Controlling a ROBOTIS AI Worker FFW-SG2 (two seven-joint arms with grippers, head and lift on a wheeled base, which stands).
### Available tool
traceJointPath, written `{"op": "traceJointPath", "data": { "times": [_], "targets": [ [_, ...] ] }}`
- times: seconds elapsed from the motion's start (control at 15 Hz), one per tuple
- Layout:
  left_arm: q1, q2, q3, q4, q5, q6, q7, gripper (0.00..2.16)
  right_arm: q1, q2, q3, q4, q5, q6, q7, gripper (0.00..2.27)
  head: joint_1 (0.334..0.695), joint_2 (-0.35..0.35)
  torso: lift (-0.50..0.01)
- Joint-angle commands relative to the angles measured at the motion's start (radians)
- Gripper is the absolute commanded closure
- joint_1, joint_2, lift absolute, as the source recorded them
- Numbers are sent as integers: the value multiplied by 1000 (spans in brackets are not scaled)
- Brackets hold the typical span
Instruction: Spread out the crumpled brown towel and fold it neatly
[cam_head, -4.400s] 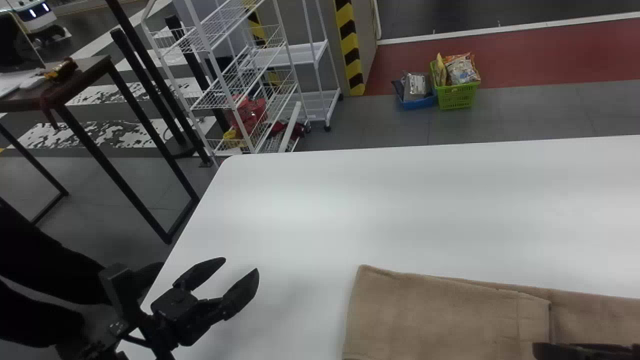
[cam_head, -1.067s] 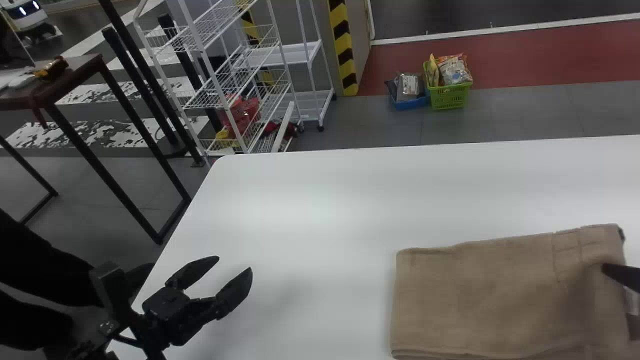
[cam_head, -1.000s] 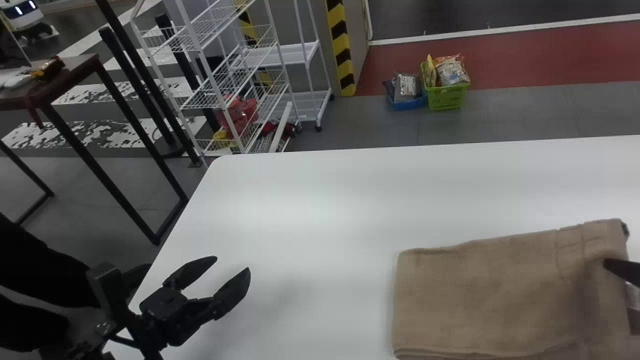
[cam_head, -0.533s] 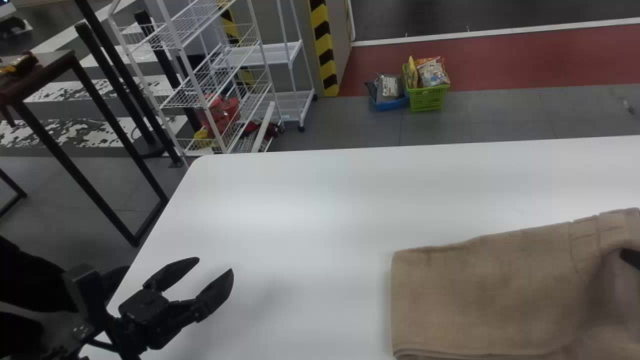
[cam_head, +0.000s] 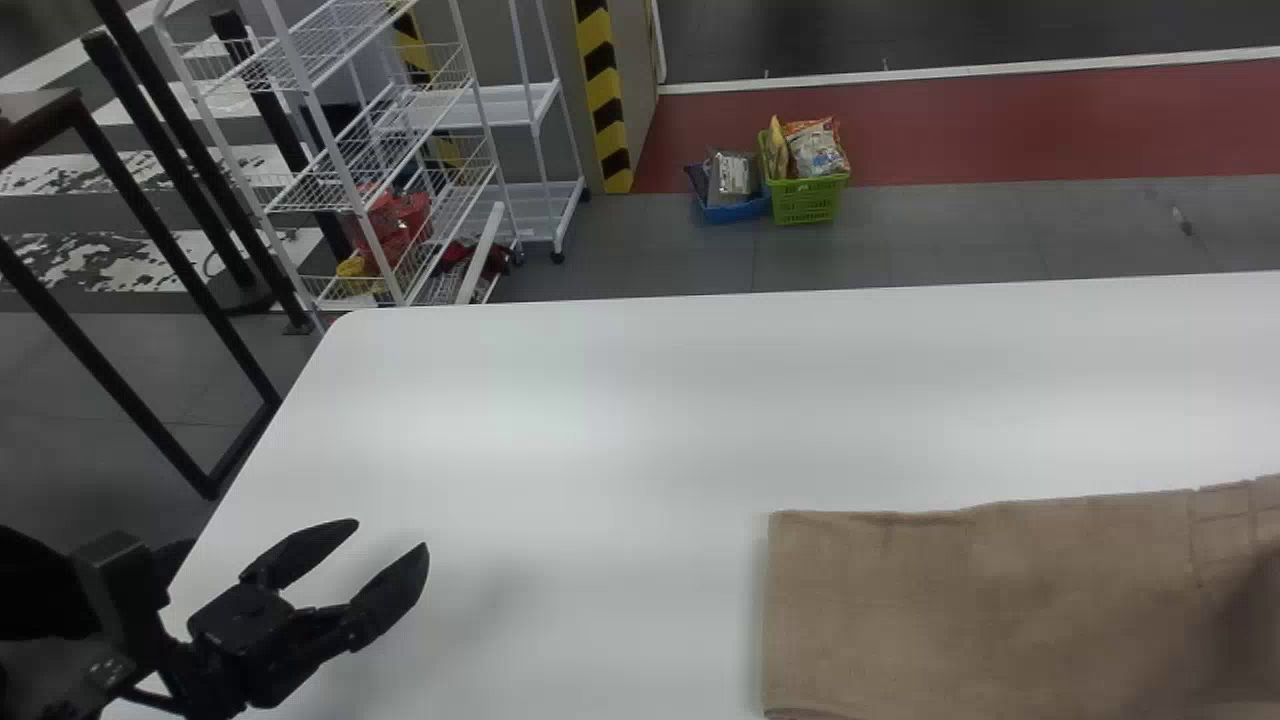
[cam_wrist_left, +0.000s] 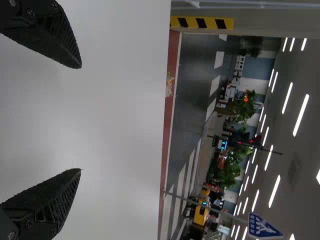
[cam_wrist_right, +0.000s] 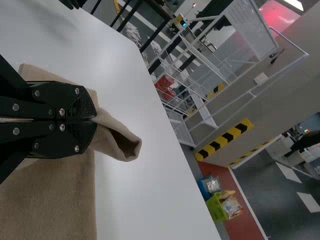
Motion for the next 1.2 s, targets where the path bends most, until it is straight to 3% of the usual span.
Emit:
{"op": "traceJointPath", "data": {
  "times": [0.0, 0.53, 1.0, 1.13],
  "targets": [
    [0, -3, -1, 2, 0, 0, 0, 70, 9, -1, -10, 13, 9, 2, 2, 1146, 695, 177, -128],
    [-5, -3, -4, 19, -2, -3, -2, 70, 73, -9, -1, 162, 91, 2, 31, 1146, 695, 153, -128],
    [-5, -3, -18, 15, -10, -3, -3, 70, -5, -30, -50, 245, 104, 2, 30, 1143, 695, 92, -128],
    [-5, -3, -20, 15, -13, -3, -2, 73, -39, -52, -50, 285, 112, 2, 28, 1143, 695, 80, -128]
  ]
}}
